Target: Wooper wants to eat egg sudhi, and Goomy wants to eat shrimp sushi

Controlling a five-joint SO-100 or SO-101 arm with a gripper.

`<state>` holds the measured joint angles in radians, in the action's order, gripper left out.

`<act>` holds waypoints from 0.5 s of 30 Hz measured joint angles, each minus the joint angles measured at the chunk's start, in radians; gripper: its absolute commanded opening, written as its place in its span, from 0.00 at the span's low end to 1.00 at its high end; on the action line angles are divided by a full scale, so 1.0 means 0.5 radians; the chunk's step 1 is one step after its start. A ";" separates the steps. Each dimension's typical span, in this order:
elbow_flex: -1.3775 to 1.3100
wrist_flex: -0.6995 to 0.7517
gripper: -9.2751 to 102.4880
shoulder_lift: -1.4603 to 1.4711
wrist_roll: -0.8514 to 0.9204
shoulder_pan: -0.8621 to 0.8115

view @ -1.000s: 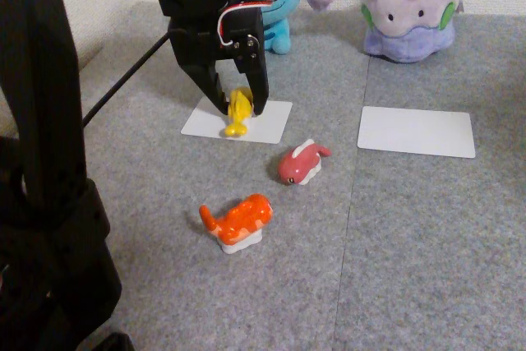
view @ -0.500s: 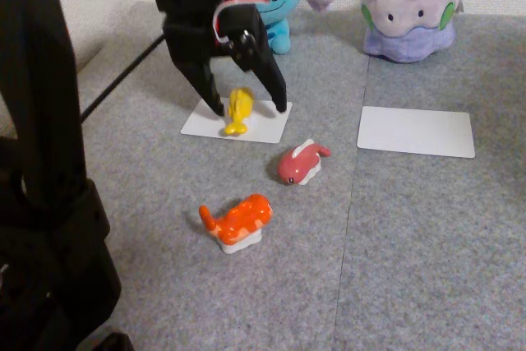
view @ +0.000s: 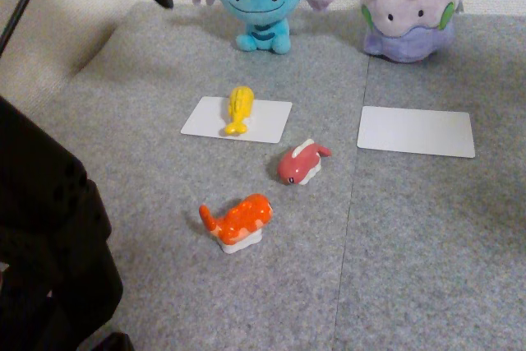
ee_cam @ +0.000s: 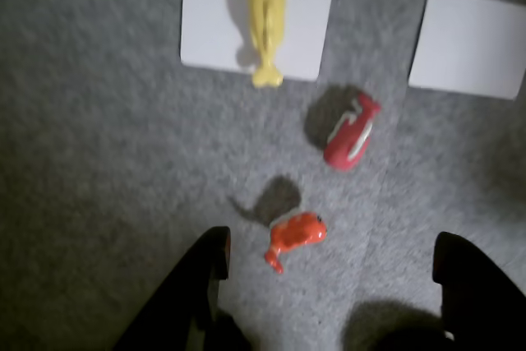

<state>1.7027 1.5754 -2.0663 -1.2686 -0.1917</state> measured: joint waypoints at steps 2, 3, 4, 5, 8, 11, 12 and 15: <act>0.193 -0.031 0.35 -0.132 0.034 0.009; 0.307 -0.058 0.35 -0.218 0.043 0.003; 0.426 -0.095 0.35 -0.319 0.046 -0.009; 0.549 -0.141 0.35 -0.430 0.040 -0.021; 0.911 -0.245 0.34 -0.779 0.046 0.000; 1.212 -0.368 0.34 -1.068 0.046 -0.012; 1.292 -0.417 0.34 -1.141 0.046 -0.040; 1.448 -0.497 0.34 -1.267 0.058 -0.215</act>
<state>2.4268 1.3269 -2.6998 -1.2395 -0.2991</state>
